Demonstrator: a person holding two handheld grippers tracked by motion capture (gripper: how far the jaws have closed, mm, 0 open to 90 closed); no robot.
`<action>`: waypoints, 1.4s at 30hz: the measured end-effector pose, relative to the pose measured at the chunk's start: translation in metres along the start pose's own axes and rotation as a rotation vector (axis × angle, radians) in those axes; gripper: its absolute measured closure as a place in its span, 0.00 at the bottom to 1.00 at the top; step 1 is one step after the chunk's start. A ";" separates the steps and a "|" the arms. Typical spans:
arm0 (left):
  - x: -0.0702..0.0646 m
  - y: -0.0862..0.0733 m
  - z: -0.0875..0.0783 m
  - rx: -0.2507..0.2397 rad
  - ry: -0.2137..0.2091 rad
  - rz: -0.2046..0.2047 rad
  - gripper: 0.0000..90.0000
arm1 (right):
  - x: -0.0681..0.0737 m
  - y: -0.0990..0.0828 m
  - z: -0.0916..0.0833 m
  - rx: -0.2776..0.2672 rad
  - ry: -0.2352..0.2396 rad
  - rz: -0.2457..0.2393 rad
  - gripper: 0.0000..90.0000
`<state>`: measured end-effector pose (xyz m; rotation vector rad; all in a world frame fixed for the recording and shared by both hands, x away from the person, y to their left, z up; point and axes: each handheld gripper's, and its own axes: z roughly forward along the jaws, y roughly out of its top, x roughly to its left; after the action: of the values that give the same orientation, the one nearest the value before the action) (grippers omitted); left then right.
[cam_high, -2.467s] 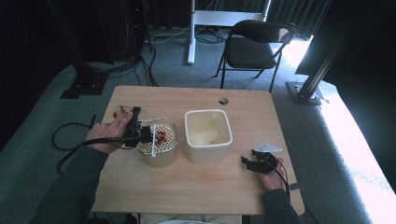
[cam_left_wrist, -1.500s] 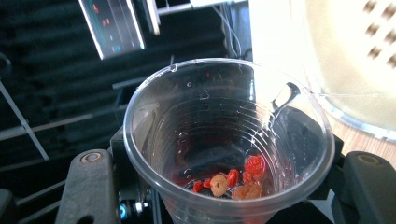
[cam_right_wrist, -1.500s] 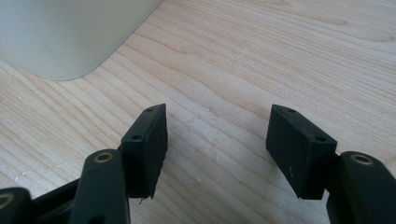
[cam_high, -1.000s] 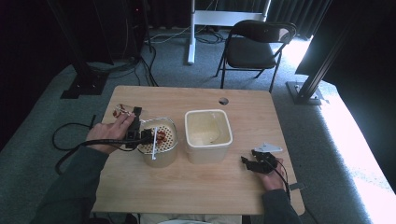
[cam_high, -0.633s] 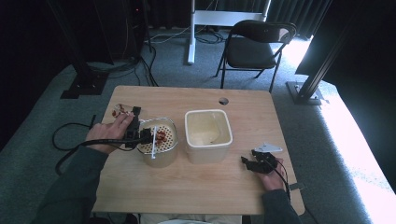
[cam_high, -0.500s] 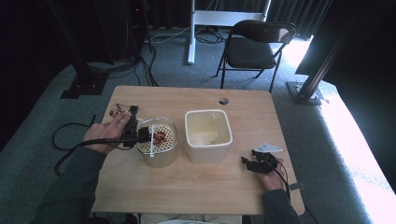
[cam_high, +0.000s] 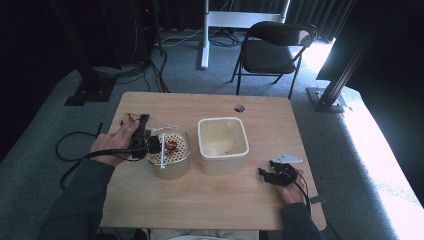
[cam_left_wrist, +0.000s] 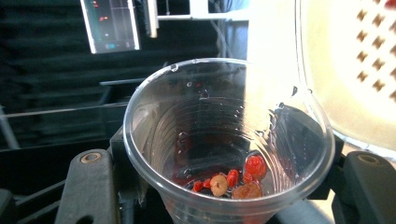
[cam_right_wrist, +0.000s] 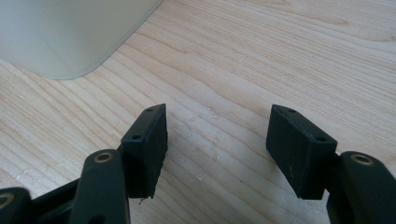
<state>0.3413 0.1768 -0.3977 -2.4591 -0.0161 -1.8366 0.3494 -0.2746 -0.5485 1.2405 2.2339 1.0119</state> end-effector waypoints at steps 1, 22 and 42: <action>0.002 0.000 -0.001 -0.009 -0.004 -0.021 0.39 | 0.000 0.000 0.000 0.000 0.000 0.000 0.42; 0.024 -0.020 -0.009 -0.203 -0.208 -0.458 0.39 | 0.000 0.000 0.000 0.000 0.000 -0.001 0.42; 0.043 -0.037 -0.005 -0.372 -0.433 -0.776 0.39 | 0.000 0.000 0.000 0.001 0.000 -0.002 0.42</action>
<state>0.3468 0.2123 -0.3529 -3.4053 -0.8289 -1.5336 0.3497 -0.2746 -0.5484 1.2383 2.2357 1.0106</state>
